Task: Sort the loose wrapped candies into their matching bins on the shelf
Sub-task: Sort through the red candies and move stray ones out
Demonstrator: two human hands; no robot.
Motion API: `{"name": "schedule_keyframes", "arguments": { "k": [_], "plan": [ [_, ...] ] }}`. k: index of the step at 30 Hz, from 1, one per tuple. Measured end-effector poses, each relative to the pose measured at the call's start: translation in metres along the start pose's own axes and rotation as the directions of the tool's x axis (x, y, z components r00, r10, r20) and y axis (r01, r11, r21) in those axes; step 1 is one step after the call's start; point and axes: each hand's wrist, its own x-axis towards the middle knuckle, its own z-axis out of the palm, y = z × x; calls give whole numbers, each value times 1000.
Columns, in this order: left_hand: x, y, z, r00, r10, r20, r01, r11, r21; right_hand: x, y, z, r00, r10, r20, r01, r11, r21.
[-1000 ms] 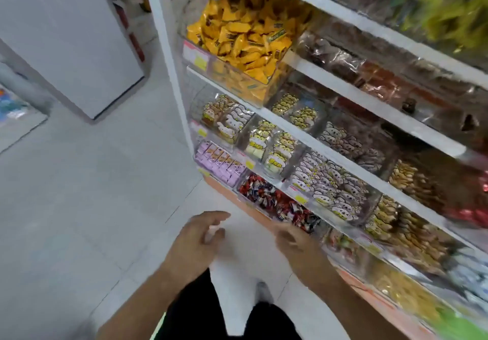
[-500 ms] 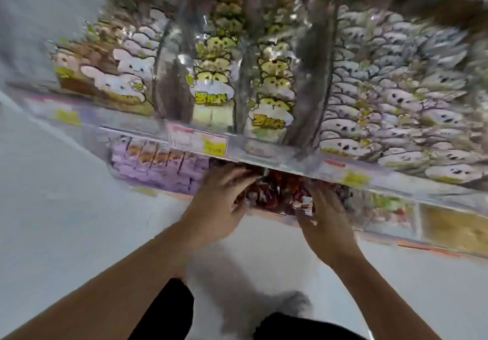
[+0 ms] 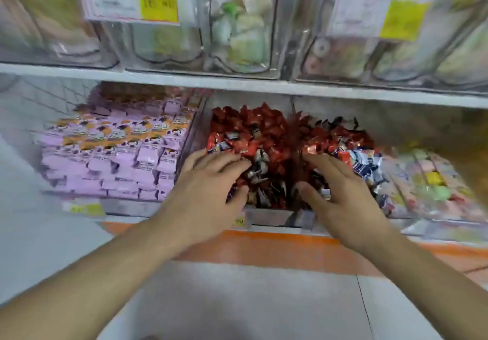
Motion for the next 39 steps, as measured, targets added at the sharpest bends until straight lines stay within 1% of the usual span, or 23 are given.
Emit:
{"name": "schedule_keyframes", "arguments": {
  "k": [3,6,10,14,18,24,32,35,39],
  "plan": [
    [-26,16,-13,999,-17,43,19,998,-64,-26,-8,-13,997,73,9,-73,997,25],
    [-55,38,-36,999,-11,42,17,988,-153,-63,-25,-37,990,143,5,-143,988,62],
    [-84,58,-55,1000,-16,21,19,984,-179,-104,-34,-65,976,216,-16,-214,975,63],
    [-95,68,-65,1000,-7,18,10,981,-196,-127,-36,-80,972,232,-17,-230,970,75],
    [-83,61,-62,1000,-10,17,13,978,-208,-117,-33,-83,971,239,-27,-237,969,65],
    [-30,39,-45,999,-38,10,39,983,-177,-66,-35,-68,981,189,-50,-186,980,64],
    [43,22,10,986,-58,155,95,966,-241,-8,-32,-31,990,66,-126,-49,989,138],
    [55,20,27,990,-79,116,100,979,-178,-2,-23,-20,991,42,-128,-23,988,152],
    [58,21,32,996,-61,71,72,984,-163,-1,-18,-19,992,40,-124,-16,982,188]
  ]
}}
